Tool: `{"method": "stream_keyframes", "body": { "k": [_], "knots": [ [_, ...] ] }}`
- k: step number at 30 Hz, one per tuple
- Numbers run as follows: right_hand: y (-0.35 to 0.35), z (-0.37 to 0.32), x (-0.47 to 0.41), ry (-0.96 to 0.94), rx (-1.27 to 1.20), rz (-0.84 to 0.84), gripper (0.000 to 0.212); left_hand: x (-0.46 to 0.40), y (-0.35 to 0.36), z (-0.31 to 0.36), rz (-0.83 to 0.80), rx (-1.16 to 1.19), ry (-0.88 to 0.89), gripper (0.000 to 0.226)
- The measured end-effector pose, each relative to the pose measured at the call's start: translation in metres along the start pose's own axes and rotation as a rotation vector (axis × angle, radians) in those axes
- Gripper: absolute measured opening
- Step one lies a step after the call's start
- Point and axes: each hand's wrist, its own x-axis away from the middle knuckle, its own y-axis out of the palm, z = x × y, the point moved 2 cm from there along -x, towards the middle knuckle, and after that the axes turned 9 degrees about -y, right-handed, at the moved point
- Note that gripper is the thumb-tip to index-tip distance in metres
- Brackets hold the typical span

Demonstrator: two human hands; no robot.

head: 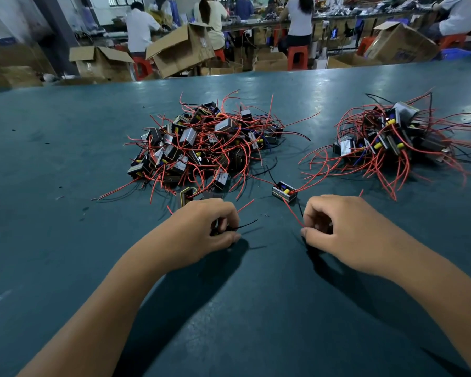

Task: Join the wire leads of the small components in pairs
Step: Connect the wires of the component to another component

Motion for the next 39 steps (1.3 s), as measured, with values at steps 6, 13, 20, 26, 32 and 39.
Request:
{"method": "stream_keyframes", "body": {
  "k": [6,13,20,26,32,39],
  "knots": [
    [-0.017,0.008,0.002,0.03,-0.056,-0.058,0.019,0.001,-0.001,0.002,0.001,-0.022,-0.009,0.014],
    [-0.035,0.016,0.003,-0.017,-0.07,-0.057,0.009,0.005,-0.004,0.011,0.091,0.022,0.066,0.018],
    [-0.021,0.007,0.001,-0.106,0.343,-0.348,0.028,0.012,0.015,0.038,-0.015,0.381,0.064,0.008],
    [-0.022,-0.016,0.005,-0.446,0.427,0.06,0.027,0.008,0.021,0.034,-0.04,0.723,-0.104,0.008],
    [-0.019,-0.023,0.006,-0.502,0.486,0.124,0.025,0.006,0.018,0.034,0.016,0.799,-0.017,0.012],
    [-0.015,-0.01,0.003,-0.275,0.514,-0.062,0.036,0.005,-0.032,-0.004,0.405,0.526,-0.127,0.011]
  ]
}}
